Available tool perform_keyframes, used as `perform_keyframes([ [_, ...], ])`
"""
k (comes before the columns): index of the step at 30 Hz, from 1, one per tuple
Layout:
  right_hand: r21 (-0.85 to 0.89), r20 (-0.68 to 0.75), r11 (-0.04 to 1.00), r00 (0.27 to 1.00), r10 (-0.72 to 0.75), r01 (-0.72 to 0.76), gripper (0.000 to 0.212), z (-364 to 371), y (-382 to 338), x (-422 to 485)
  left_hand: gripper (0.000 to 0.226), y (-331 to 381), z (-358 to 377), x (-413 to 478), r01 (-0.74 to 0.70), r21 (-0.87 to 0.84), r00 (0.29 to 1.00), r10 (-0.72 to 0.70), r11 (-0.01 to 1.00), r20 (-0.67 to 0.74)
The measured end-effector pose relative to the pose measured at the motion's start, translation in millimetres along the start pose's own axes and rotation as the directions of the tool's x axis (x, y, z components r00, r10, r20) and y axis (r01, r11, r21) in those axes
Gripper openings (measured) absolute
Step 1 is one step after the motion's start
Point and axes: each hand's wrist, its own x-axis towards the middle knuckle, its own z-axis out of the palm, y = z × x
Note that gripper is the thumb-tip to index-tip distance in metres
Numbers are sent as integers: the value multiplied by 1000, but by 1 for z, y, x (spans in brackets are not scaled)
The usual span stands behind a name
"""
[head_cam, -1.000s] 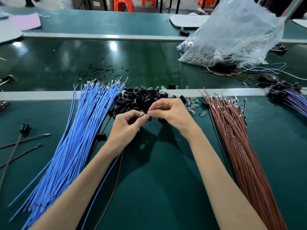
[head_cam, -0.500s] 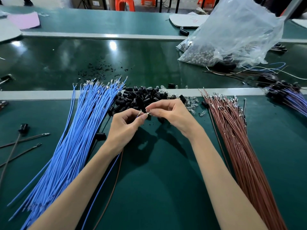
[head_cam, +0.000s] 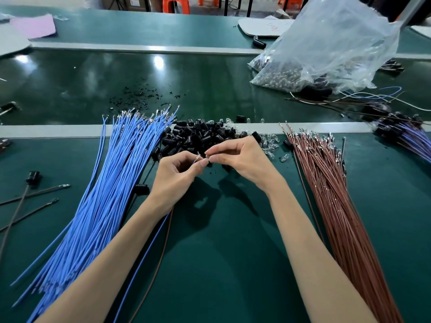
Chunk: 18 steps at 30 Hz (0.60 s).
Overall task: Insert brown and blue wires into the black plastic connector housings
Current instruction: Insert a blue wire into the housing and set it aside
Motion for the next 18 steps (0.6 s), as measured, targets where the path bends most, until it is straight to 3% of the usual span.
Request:
perform_keyframes([
  [8,-130,9,991,1000,-30,31,11,0,-2,2,12,-2,0,0,-34,22,999,34,999,-9],
  [14,-136,-64,990,997,-34,25,12,4,-1,4,10,-2,1,0,-40,27,998,42,999,-57],
  [18,-89,-29,996,999,-25,22,16,2,0,3,13,-2,0,0,-32,41,999,33,999,-31],
])
